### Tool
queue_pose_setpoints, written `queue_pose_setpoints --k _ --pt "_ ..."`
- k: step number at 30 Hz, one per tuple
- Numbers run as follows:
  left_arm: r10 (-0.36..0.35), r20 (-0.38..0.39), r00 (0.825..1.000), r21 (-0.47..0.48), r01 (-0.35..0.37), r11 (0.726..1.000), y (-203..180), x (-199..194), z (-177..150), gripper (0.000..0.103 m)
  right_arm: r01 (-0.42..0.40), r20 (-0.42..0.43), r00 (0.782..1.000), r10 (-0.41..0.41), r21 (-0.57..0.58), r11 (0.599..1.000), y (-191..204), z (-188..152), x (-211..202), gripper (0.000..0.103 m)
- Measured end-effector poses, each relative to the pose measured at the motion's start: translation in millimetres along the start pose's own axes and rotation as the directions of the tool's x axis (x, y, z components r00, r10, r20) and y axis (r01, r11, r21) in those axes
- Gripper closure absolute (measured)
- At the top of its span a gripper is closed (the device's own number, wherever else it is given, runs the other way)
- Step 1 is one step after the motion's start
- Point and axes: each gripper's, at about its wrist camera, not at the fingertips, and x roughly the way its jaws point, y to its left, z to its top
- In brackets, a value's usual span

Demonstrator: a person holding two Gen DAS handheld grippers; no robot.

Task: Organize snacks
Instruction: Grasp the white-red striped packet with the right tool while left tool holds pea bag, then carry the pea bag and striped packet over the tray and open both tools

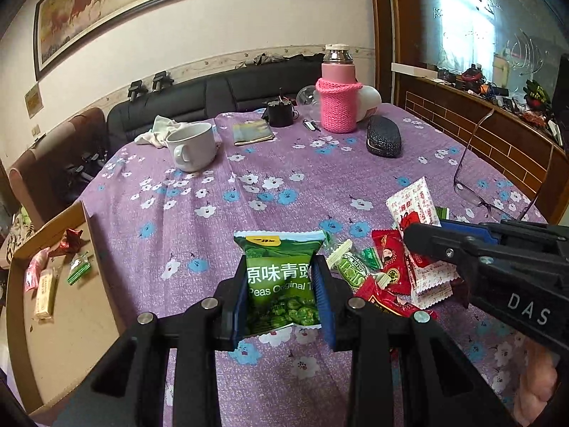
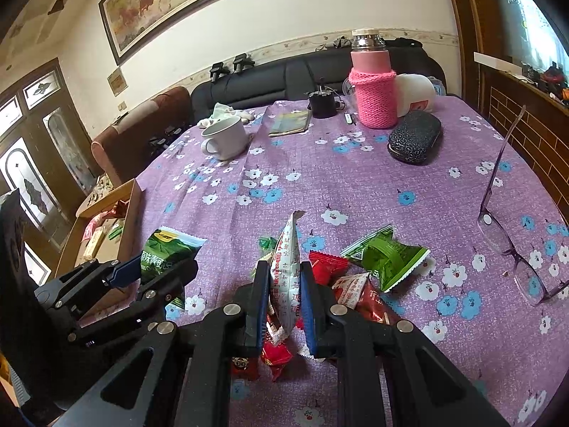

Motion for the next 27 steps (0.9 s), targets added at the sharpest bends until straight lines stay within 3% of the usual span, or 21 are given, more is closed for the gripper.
queue_pose_setpoints --k 20,27 --pt "0.013 0.015 1.0 -0.004 -0.013 1.0 -0.6 -4.0 0.8 0.071 0.009 0.009 1.0 -0.009 -0.008 1.0 0.4 1.0 -1.1 0.086" --pt "-0.002 0.012 1.0 -0.069 0.003 0.998 12.1 -9.0 5.4 0.071 0.002 0.032 0.999 -0.002 0.006 1.0 -2.3 2.9 -6.2 0.086"
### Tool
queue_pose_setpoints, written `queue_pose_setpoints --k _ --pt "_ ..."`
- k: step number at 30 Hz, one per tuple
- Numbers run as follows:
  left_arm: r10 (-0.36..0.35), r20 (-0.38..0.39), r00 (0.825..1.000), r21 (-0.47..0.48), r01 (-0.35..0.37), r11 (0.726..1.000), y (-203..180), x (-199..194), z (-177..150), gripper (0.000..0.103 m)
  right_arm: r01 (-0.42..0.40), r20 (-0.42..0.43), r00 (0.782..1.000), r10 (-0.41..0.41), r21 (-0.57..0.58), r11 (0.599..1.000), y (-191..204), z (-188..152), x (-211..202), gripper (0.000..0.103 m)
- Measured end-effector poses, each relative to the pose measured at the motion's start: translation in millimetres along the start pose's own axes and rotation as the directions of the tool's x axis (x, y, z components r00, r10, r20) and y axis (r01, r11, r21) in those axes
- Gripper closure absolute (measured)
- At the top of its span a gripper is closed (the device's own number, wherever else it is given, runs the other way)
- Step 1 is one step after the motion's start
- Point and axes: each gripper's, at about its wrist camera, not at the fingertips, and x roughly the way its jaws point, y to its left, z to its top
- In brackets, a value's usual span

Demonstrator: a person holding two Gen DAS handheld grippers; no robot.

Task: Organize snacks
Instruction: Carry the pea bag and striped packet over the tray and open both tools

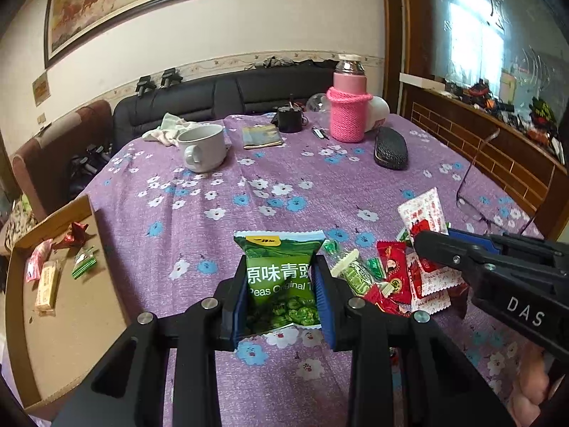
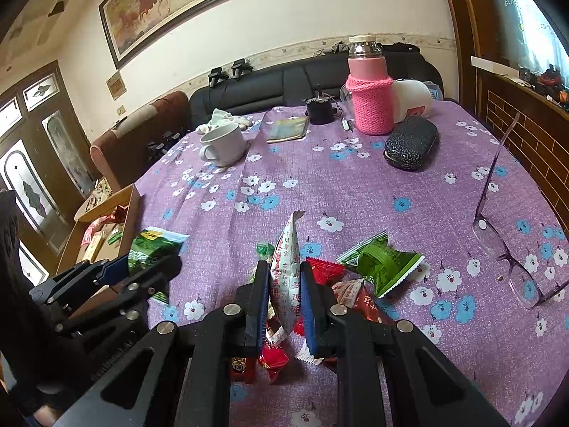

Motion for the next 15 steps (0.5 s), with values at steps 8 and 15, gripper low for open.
queue_pose_setpoints --k 8,15 --pt "0.016 0.013 1.0 -0.078 -0.015 0.997 29.2 -27.8 1.0 0.071 -0.043 -0.007 0.999 0.043 0.024 0.999 2.5 1.8 -1.0 0.086" --pt "0.078 0.0 0.997 -0.211 -0.076 0.975 100.2 -48.7 -9.7 0.071 -0.144 -0.065 0.988 0.143 -0.007 0.99 43.5 1.8 0.3 0.086"
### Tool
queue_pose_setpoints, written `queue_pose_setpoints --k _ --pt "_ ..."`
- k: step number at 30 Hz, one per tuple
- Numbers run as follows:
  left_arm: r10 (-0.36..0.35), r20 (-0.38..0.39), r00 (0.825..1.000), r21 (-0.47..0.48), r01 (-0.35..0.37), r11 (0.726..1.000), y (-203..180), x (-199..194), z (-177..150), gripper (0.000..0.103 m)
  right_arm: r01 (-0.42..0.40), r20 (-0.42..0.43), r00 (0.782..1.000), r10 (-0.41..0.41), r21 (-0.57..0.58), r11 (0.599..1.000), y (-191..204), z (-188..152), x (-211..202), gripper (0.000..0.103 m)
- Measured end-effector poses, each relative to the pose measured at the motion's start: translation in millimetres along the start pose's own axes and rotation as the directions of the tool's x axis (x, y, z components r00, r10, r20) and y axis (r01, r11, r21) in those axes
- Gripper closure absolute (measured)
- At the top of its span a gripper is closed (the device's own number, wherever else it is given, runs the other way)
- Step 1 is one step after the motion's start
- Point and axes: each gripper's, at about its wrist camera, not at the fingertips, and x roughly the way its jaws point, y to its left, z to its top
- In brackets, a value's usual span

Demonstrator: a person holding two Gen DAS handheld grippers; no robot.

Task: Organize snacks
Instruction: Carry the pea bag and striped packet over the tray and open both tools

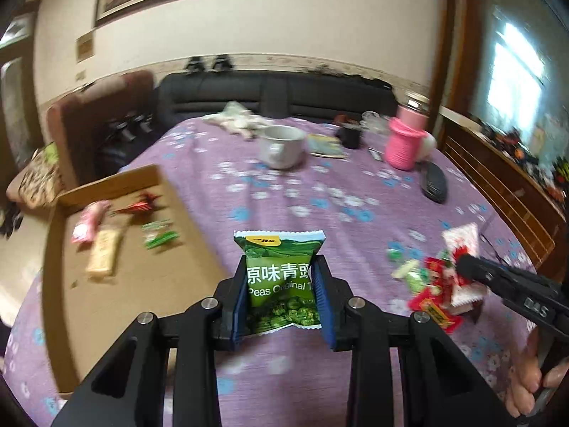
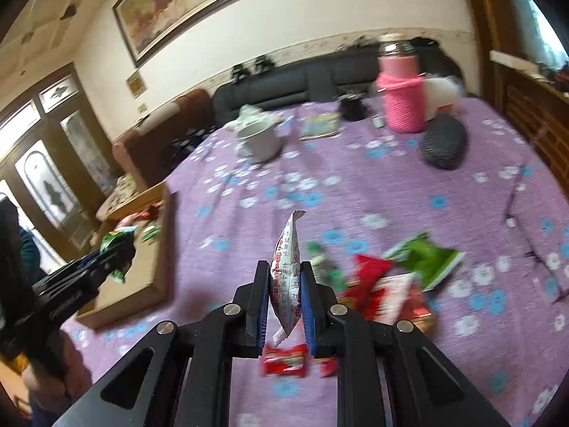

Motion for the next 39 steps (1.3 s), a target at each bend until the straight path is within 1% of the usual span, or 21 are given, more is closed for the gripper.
queue_pose_setpoints --k 3,5,7,10,14,18,22,28,31,34,36,39 --pt "0.044 -0.002 0.999 -0.068 -0.044 0.997 38.7 -4.0 0.0 0.071 -0.043 -0.027 0.999 0.042 -0.035 0.998 28.1 4.9 7.2 0.085" --pt "0.073 -0.003 0.997 -0.1 -0.073 0.992 59.4 -6.2 -2.2 0.071 -0.086 -0.045 0.995 0.084 -0.057 0.995 50.1 9.5 13.7 0.085" --pt "0.106 -0.009 0.994 -0.14 -0.106 0.984 84.8 -8.4 -5.3 0.071 -0.127 -0.064 0.99 0.123 -0.076 0.989 73.7 14.2 23.6 0.085" --pt "0.14 -0.026 0.99 -0.199 -0.142 0.97 117.4 -8.1 -11.2 0.071 -0.16 -0.097 0.984 0.149 -0.107 0.981 106.7 17.5 44.7 0.085" --pt "0.171 -0.056 0.984 -0.254 -0.179 0.95 147.5 -0.3 -19.8 0.071 -0.229 -0.172 0.962 0.211 -0.098 0.968 142.9 18.3 80.7 0.085" --pt "0.183 -0.074 0.98 -0.285 -0.197 0.938 161.6 6.9 -26.7 0.071 -0.256 -0.236 0.946 0.224 -0.11 0.96 177.3 15.5 119.7 0.085" --pt "0.205 -0.082 0.975 -0.29 -0.22 0.931 165.9 15.6 -30.0 0.071 -0.253 -0.274 0.938 0.215 -0.113 0.961 194.7 9.0 148.1 0.085" --pt "0.222 -0.104 0.969 -0.288 -0.243 0.926 164.1 25.4 -32.2 0.071 -0.243 -0.306 0.931 0.199 -0.112 0.963 200.1 3.9 176.0 0.084" --pt "0.237 -0.11 0.965 -0.293 -0.26 0.92 165.4 25.1 -32.9 0.071 -0.238 -0.32 0.928 0.192 -0.109 0.965 198.1 -1.7 183.3 0.084" --pt "0.249 -0.115 0.962 -0.278 -0.272 0.921 163.9 27.2 -32.6 0.071 -0.24 -0.324 0.925 0.196 -0.101 0.965 195.0 -3.4 186.6 0.084" --pt "0.251 -0.117 0.961 -0.272 -0.274 0.922 162.9 28.1 -32.3 0.071 -0.238 -0.323 0.926 0.194 -0.102 0.966 194.4 -3.6 186.6 0.082" --pt "0.251 -0.116 0.961 -0.272 -0.274 0.922 163.2 28.1 -32.3 0.071 -0.223 -0.314 0.932 0.18 -0.106 0.969 191.9 -4.5 186.9 0.082"
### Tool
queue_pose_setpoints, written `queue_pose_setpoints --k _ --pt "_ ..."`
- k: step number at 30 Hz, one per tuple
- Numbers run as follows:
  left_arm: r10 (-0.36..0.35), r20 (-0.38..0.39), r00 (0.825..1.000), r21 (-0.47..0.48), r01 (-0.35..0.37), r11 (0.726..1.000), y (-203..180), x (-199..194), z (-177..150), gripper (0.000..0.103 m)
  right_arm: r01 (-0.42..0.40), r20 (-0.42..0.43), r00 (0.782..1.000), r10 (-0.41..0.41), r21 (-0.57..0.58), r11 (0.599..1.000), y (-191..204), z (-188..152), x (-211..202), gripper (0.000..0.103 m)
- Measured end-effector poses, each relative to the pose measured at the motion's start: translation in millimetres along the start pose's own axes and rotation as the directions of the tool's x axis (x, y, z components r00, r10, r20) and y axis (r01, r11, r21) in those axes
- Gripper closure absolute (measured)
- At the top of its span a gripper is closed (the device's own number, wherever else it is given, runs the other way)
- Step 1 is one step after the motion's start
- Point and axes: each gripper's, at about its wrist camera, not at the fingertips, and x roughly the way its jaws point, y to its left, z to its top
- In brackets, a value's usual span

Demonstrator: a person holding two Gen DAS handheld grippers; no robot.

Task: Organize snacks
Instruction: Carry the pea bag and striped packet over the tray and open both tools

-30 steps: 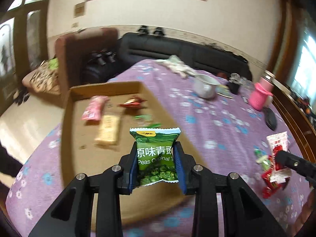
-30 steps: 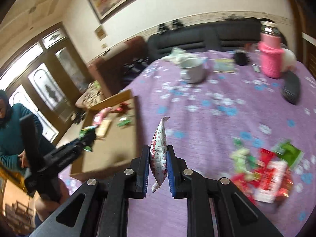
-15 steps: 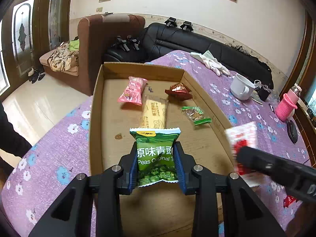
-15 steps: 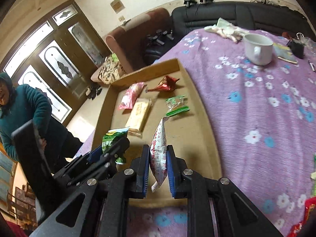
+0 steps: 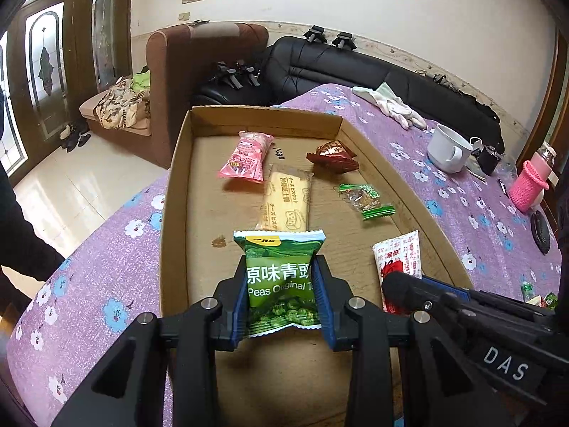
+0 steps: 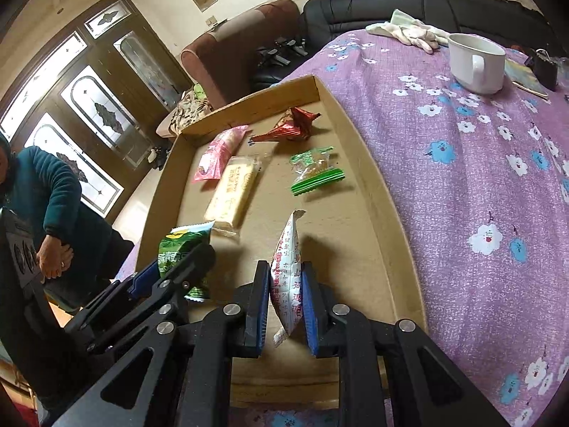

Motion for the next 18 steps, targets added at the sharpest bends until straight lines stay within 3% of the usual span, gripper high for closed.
queue_pose_setpoints --k 13,18 --pt "-0.046 0.017 0.999 0.014 0.045 0.999 -3.7 -4.6 -0.2 0.069 0.005 0.036 0.999 -0.006 0.027 1.0 -6.9 0.2 -20.9 0.082" --pt "-0.079 0.025 0.997 0.005 0.078 0.997 -3.4 -8.4 0.2 0.06 0.005 0.072 0.997 -0.007 0.027 1.0 -7.3 2.3 -37.6 0.082"
